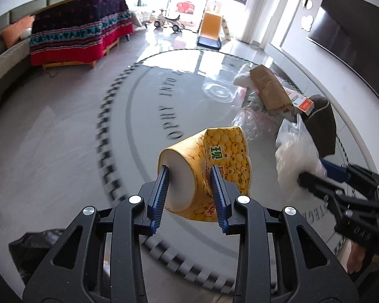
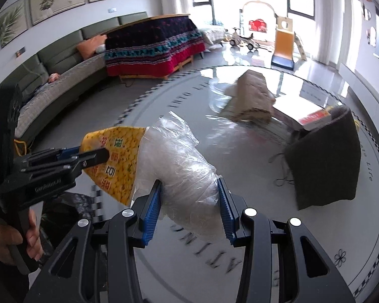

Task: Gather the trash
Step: 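Carry both items to the black trash bag and open both tools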

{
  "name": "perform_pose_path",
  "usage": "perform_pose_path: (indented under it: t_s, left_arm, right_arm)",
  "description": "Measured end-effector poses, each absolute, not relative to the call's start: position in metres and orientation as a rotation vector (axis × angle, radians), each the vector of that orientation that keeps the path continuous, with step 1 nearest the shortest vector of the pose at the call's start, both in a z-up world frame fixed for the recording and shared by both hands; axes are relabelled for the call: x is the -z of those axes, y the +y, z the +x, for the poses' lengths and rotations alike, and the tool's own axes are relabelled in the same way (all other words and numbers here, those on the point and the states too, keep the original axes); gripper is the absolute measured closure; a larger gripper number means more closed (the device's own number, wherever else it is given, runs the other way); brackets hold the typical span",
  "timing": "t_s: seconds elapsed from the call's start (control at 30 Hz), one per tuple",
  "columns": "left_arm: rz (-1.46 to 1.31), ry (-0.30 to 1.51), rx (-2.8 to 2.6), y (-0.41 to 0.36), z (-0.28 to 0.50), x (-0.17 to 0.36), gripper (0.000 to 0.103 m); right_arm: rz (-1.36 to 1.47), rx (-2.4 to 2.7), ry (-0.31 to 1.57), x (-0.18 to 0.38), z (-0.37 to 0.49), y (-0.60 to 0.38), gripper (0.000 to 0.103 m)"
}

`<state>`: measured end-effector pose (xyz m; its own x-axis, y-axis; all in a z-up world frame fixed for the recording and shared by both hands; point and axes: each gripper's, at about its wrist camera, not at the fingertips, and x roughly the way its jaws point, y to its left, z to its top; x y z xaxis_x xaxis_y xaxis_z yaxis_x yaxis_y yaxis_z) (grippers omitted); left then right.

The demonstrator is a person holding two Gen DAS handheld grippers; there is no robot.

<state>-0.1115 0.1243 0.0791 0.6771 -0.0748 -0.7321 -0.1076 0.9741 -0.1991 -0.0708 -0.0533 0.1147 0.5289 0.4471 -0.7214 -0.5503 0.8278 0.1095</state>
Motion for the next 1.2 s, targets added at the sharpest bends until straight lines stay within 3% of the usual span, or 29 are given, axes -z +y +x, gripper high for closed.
perform_pose_path:
  t_s: [0.47,0.93,0.97,1.0,1.03,1.07,1.2]
  left_arm:
    - [-0.251,0.820,-0.265,0.210,-0.270,-0.063,0.069]
    - [-0.420,0.922,-0.648,0.322,-0.419,0.008,0.068]
    - [-0.432,0.920,-0.656,0.326,-0.424,0.010,0.062]
    - [-0.447,0.911,-0.669,0.331,-0.429,0.010,0.030]
    - [-0.461,0.897,-0.689,0.337,-0.434,0.011,0.006]
    - [-0.464,0.886,-0.720,0.342,-0.439,0.011,0.006]
    - [-0.455,0.889,-0.766,0.345,-0.443,0.009,0.006]
  right_arm:
    - [-0.256,-0.869,0.808,-0.107,-0.182,0.056,0.058]
    - [-0.459,-1.207,0.982,-0.048,-0.303,0.177,0.058]
    - [-0.479,-1.239,1.008,-0.042,-0.310,0.186,0.053]
    - [-0.501,-1.265,1.034,-0.036,-0.317,0.195,0.048]
    - [-0.510,-1.258,1.040,-0.033,-0.318,0.199,0.036]
    - [-0.512,-1.241,1.039,-0.031,-0.321,0.201,0.032]
    - [-0.510,-1.248,1.040,-0.030,-0.326,0.195,0.031]
